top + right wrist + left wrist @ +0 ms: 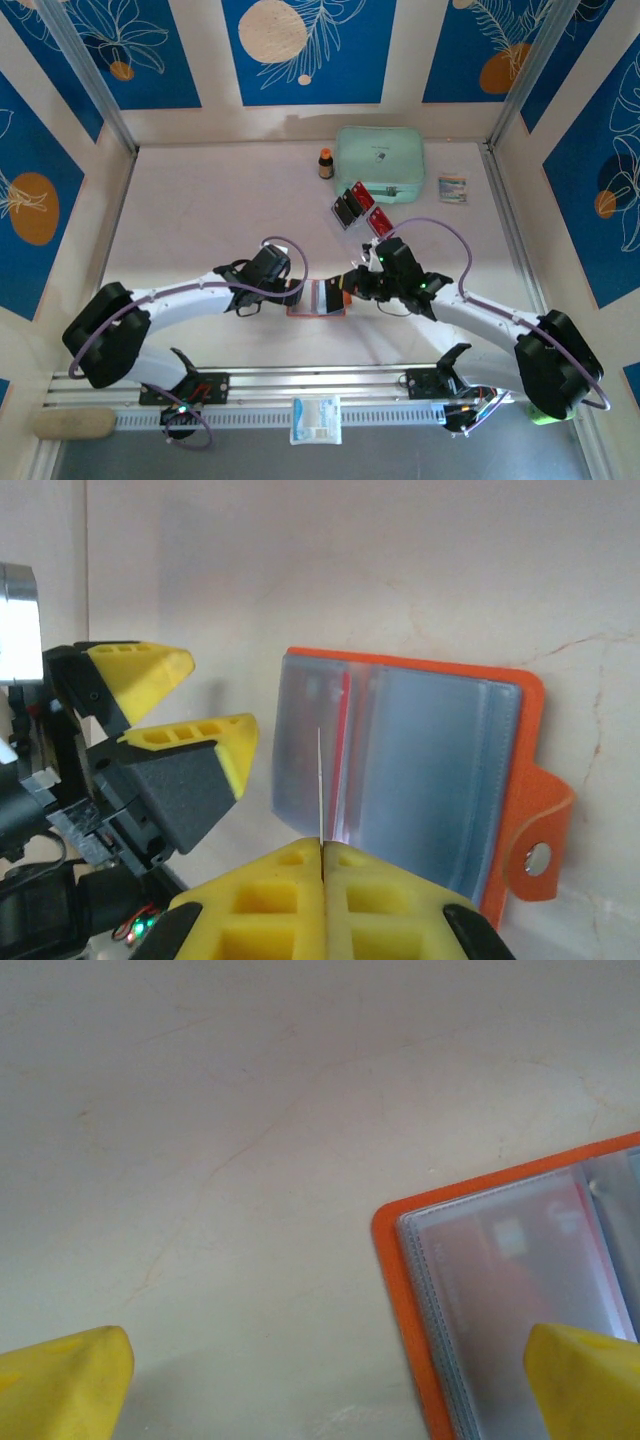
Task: Put the credit cards into the card holder
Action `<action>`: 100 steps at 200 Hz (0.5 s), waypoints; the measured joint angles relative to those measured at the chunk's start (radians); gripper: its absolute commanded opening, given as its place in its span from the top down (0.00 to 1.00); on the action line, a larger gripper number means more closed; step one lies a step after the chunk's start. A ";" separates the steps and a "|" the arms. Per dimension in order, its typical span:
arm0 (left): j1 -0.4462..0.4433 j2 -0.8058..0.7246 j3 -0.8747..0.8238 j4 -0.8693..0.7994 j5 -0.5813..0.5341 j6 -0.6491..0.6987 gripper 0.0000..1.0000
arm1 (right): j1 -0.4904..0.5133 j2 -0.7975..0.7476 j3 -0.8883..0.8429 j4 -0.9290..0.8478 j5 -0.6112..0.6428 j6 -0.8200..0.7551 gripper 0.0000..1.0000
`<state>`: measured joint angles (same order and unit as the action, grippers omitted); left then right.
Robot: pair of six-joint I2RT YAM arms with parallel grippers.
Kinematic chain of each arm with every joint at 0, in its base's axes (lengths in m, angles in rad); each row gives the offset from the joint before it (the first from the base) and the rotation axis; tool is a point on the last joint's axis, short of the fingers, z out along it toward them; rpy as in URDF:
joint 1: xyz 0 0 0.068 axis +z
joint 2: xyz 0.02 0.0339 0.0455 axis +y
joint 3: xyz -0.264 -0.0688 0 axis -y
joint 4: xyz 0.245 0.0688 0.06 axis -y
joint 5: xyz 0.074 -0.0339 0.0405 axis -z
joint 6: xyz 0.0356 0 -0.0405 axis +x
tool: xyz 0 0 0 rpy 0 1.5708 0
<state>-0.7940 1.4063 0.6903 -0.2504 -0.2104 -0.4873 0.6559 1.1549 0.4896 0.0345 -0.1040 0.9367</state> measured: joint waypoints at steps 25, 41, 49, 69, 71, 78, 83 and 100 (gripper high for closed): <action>0.000 0.014 0.000 0.002 0.000 0.000 0.00 | 0.023 0.004 -0.027 0.067 0.045 0.039 1.00; -0.001 0.022 0.000 0.004 0.000 0.000 0.00 | 0.039 0.021 -0.027 0.108 0.071 0.052 1.00; -0.001 0.026 0.000 0.004 0.000 0.000 0.00 | 0.046 0.030 -0.027 0.123 0.079 0.058 1.00; -0.003 0.035 -0.001 0.008 0.000 0.000 0.00 | 0.057 0.061 -0.027 0.158 0.099 0.067 1.00; -0.003 0.035 -0.001 0.009 0.000 0.000 0.00 | 0.058 0.064 -0.027 0.161 0.101 0.067 1.00; -0.003 0.037 -0.002 0.010 0.000 0.000 0.00 | 0.060 0.076 -0.027 0.171 0.106 0.068 1.00; -0.003 0.038 -0.003 0.011 0.000 0.000 0.00 | 0.062 0.084 -0.027 0.179 0.111 0.068 1.00; -0.003 0.040 -0.005 0.014 0.000 0.000 0.00 | 0.070 0.105 -0.027 0.196 0.129 0.068 1.00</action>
<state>-0.7967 1.4460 0.6853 -0.2363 -0.2104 -0.4873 0.7258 1.2602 0.4622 0.2310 0.0246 1.0046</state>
